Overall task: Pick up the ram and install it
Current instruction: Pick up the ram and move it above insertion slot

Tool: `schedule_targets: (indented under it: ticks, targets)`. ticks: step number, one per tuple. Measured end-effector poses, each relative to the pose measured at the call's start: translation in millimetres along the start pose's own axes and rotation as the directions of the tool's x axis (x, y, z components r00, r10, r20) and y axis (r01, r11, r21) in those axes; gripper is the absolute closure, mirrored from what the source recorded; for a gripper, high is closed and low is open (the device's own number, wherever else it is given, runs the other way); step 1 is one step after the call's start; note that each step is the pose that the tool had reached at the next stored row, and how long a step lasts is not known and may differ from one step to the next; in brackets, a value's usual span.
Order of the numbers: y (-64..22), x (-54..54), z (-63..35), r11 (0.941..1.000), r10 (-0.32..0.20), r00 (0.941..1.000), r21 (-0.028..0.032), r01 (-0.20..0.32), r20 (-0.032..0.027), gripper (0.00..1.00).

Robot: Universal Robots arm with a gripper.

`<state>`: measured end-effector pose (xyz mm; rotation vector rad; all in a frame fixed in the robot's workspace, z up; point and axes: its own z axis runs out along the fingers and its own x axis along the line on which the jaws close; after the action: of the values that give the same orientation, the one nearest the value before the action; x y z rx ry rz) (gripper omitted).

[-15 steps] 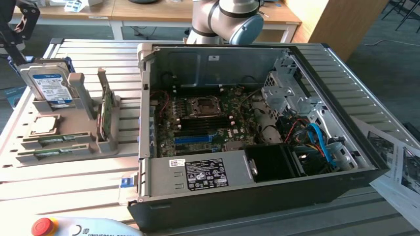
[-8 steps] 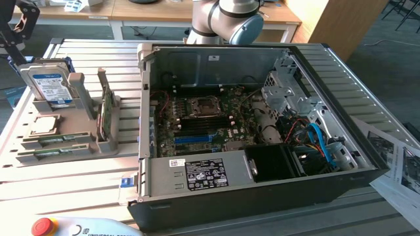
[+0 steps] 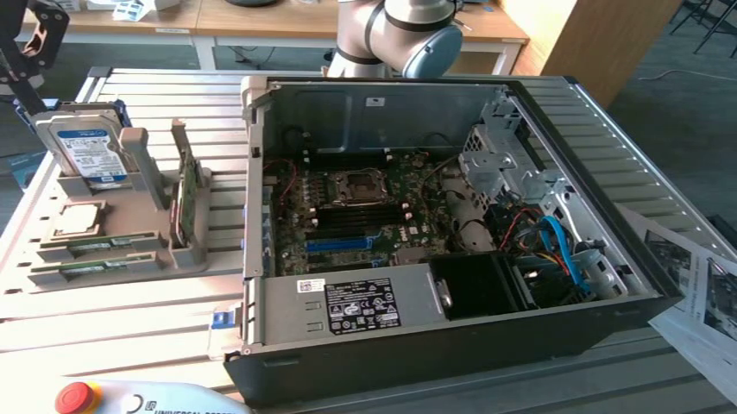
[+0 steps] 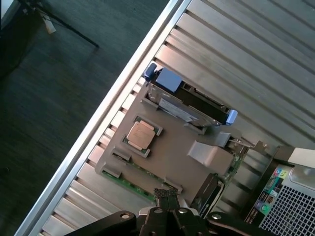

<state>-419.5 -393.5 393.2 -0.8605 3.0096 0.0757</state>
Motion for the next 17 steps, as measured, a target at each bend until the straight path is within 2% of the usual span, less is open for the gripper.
schedule_targets:
  ticks: [8, 17]
  targets:
    - [0.0, 0.0, 0.1, 0.9983, -0.058, 0.9983, -0.0015, 0.058, -0.0024, 0.90]
    - [0.0, 0.0, 0.0, 0.9925, -0.122, 0.9925, -0.0032, 0.122, -0.0051, 0.90]
